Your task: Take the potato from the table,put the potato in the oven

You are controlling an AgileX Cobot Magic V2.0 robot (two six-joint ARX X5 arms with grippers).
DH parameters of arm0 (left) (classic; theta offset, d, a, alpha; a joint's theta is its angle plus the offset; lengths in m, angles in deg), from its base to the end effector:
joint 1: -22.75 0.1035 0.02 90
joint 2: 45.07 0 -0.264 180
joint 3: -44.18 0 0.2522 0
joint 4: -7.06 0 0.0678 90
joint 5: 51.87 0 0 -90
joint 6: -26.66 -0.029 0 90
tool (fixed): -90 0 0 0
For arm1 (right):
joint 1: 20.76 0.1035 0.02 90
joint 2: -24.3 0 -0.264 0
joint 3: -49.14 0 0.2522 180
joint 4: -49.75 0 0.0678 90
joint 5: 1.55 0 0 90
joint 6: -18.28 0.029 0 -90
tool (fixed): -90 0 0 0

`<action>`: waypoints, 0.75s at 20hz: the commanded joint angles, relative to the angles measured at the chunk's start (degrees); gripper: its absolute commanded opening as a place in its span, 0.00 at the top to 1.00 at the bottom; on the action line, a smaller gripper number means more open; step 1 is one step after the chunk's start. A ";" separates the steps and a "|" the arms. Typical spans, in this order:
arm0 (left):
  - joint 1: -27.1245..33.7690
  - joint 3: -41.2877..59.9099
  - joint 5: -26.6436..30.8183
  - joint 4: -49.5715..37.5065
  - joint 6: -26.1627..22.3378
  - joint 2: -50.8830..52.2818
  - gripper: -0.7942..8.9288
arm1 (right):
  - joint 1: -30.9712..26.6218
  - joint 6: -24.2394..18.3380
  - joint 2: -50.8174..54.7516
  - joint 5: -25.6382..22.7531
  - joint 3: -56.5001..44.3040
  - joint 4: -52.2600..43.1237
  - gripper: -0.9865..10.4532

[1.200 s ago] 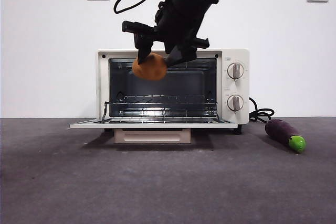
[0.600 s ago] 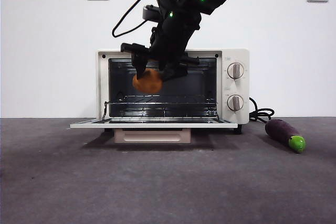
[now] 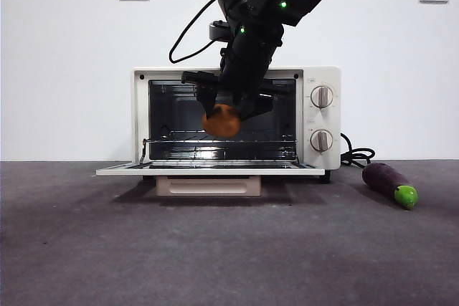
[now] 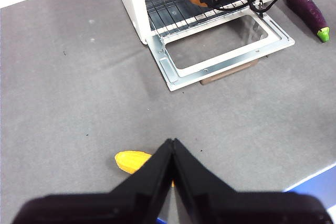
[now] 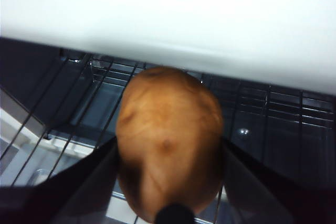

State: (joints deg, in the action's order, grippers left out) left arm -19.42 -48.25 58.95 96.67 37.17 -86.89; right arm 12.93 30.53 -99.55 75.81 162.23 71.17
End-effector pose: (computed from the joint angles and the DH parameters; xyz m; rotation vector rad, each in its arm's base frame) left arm 0.0492 -0.0307 0.4147 0.1814 0.6115 -0.3018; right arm 0.4163 0.2699 0.2245 -0.0155 0.5532 0.2996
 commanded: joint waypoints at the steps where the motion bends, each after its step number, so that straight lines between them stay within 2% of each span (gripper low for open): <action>1: -0.04 0.39 0.17 -0.24 -0.63 0.09 0.92 | 0.02 2.03 -1.14 0.52 -0.04 0.63 0.48; 3: -0.04 0.39 0.13 -0.22 -0.63 0.09 0.92 | 0.02 3.23 -1.14 0.94 1.31 2.27 0.42; 7: -0.04 0.39 -0.24 -0.22 -0.63 0.09 0.92 | 0.11 3.19 -1.14 1.29 7.91 10.08 0.42; 12: -0.04 0.39 -0.22 -0.22 -0.61 0.09 0.92 | 1.49 4.17 -1.11 1.95 17.88 34.71 0.42; 15: -0.04 0.39 -0.24 -0.22 -0.61 0.09 0.92 | 3.28 1.62 -1.07 6.71 21.66 46.84 0.43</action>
State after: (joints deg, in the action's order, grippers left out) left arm -19.42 -48.25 58.69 96.67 37.17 -86.89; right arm 15.92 33.26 -99.73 82.10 183.61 118.42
